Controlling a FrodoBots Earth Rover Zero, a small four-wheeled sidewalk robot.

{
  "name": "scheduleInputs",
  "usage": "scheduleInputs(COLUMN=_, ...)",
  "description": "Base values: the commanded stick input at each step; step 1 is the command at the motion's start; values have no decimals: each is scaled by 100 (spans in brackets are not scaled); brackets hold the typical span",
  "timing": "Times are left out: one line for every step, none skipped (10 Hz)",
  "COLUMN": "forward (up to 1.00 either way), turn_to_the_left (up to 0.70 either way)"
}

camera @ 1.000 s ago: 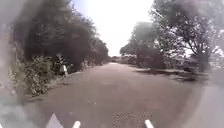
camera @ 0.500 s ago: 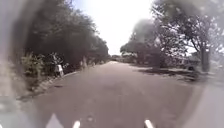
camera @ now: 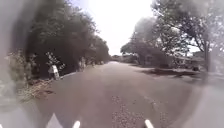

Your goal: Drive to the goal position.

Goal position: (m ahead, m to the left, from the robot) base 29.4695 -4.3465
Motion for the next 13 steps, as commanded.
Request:
scheduleInputs(forward=85, turn_to_the_left=0)
scheduleInputs(forward=85, turn_to_the_left=0)
scheduleInputs(forward=85, turn_to_the_left=0)
scheduleInputs(forward=85, turn_to_the_left=0)
scheduleInputs(forward=85, turn_to_the_left=0)
scheduleInputs(forward=85, turn_to_the_left=0)
scheduleInputs(forward=85, turn_to_the_left=0)
scheduleInputs(forward=85, turn_to_the_left=0)
scheduleInputs(forward=85, turn_to_the_left=0)
scheduleInputs(forward=85, turn_to_the_left=-34)
scheduleInputs(forward=85, turn_to_the_left=-34)
scheduleInputs(forward=85, turn_to_the_left=-32)
scheduleInputs(forward=85, turn_to_the_left=-25)
